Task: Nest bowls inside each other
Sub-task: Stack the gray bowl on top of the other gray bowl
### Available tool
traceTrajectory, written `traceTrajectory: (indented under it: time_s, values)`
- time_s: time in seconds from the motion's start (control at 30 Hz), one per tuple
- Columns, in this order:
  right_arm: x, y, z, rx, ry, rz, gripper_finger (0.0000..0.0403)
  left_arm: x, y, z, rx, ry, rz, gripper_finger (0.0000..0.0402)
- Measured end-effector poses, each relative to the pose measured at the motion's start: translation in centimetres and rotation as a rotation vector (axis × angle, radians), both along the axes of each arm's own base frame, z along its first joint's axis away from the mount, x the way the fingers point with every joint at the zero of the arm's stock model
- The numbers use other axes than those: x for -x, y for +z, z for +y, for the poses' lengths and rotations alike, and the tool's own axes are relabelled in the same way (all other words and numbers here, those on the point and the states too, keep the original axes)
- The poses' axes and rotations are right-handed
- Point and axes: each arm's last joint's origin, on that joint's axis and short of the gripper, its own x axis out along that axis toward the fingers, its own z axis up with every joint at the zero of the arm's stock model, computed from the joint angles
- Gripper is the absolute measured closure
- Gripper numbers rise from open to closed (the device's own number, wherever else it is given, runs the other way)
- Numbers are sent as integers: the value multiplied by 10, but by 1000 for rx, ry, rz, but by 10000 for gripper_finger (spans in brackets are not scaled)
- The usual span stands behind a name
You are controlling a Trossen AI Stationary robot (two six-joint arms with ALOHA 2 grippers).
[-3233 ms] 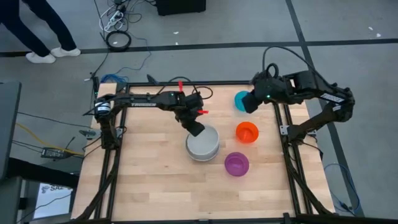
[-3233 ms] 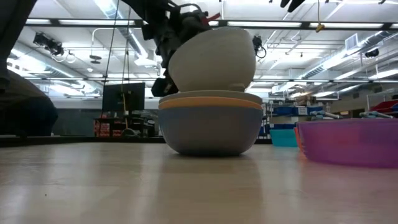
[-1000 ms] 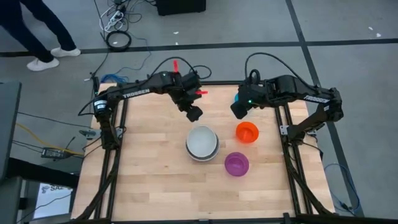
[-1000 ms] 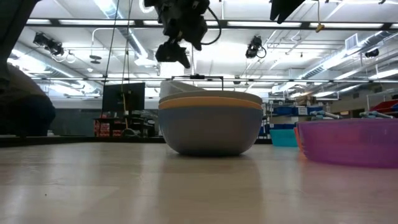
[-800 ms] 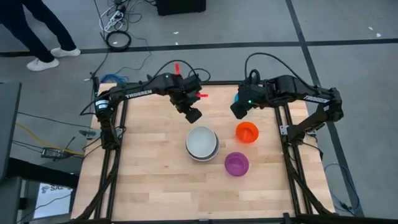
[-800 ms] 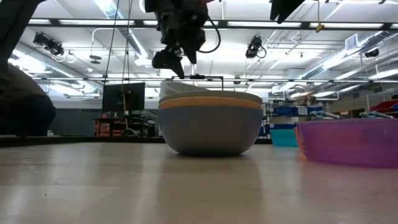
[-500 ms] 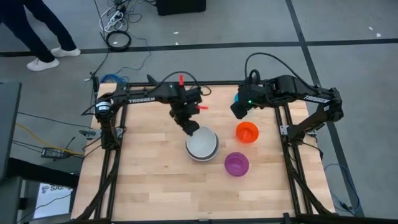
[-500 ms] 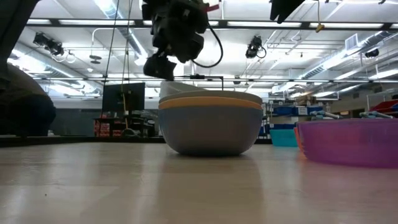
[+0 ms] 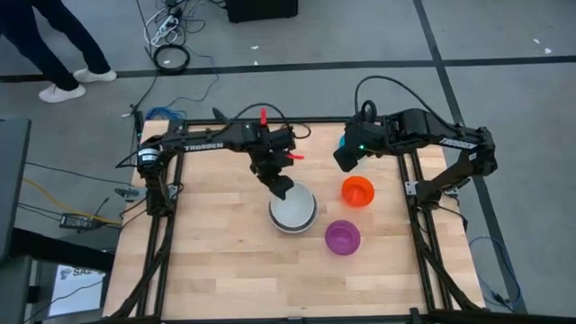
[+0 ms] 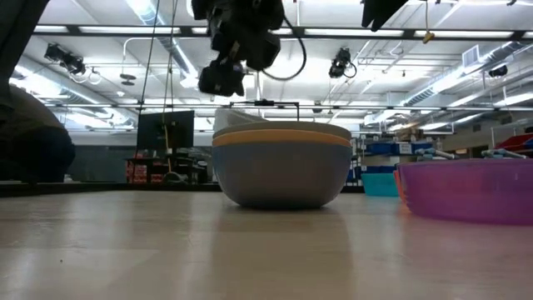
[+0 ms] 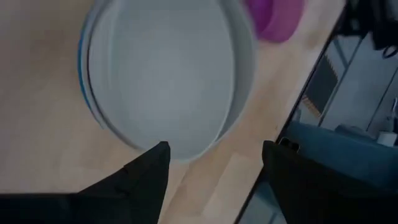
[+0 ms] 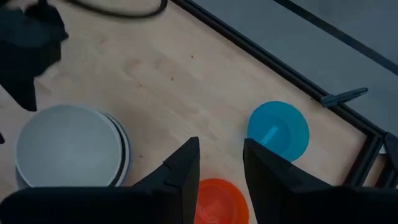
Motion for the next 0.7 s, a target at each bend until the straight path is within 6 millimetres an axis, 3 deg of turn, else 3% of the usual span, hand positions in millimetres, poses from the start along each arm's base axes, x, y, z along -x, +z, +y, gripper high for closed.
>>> traceTrajectory:
  time_s: [0.3, 0.7]
  values:
    - [0, 0, 0, -3, 0, -1, 294, -2, 2, 3, -84, 23, 14, 137]
    - [0, -1, 1, -33, 8, -4, 296, -21, -40, -1, -37, -41, 116, 137]
